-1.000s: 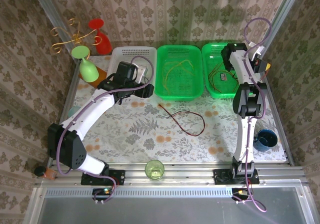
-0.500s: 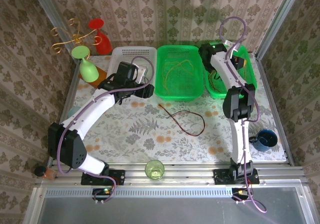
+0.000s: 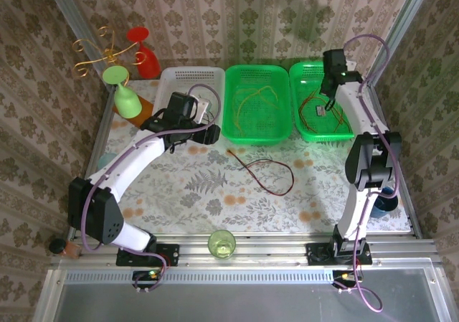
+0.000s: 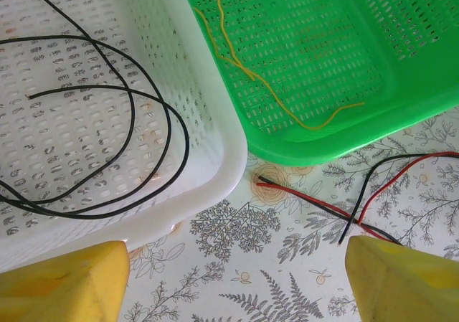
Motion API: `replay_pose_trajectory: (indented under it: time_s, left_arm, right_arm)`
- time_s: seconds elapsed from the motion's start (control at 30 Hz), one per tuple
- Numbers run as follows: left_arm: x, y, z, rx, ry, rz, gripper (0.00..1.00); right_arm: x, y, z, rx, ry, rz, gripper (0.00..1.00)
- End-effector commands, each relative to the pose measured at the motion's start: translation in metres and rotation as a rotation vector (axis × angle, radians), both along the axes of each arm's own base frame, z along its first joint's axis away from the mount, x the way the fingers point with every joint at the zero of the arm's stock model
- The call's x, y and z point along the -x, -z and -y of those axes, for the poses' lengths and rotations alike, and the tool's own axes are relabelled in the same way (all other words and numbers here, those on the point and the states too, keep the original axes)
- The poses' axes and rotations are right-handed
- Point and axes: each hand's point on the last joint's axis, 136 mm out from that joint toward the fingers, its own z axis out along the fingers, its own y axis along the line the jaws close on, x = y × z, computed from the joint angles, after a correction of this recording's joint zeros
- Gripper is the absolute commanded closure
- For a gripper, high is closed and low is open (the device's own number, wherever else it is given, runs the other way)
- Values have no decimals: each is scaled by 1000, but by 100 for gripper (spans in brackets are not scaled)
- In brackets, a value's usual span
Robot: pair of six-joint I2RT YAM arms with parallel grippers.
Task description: Untangle the cables
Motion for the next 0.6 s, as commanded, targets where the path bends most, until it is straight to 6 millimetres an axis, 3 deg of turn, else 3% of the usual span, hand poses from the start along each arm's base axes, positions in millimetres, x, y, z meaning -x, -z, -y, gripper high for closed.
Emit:
replay_pose_trajectory:
  time_s: [0.0,0.1,0.37,0.47,0.57]
  left_arm:
    - [6,-12,-1,10,-1,19,20]
    - [7,-11,-1,12,-2,17,20]
    - [9,-11,-2,10,-4,14,20]
    - [10,-11,-3,7,-8,16,20]
    - [12,-10,-5,4,-11,15,20]
  right_arm:
    - [-15,25,-35,-262,-189,13,100]
    - [-16,44,-37,-335,-199,-33,100]
    - [-16,122,-50,-460,-185,-216,100]
    - [-15,138,-49,-471,-158,-241,99]
    - [-14,142,-48,-473,-140,-251,89]
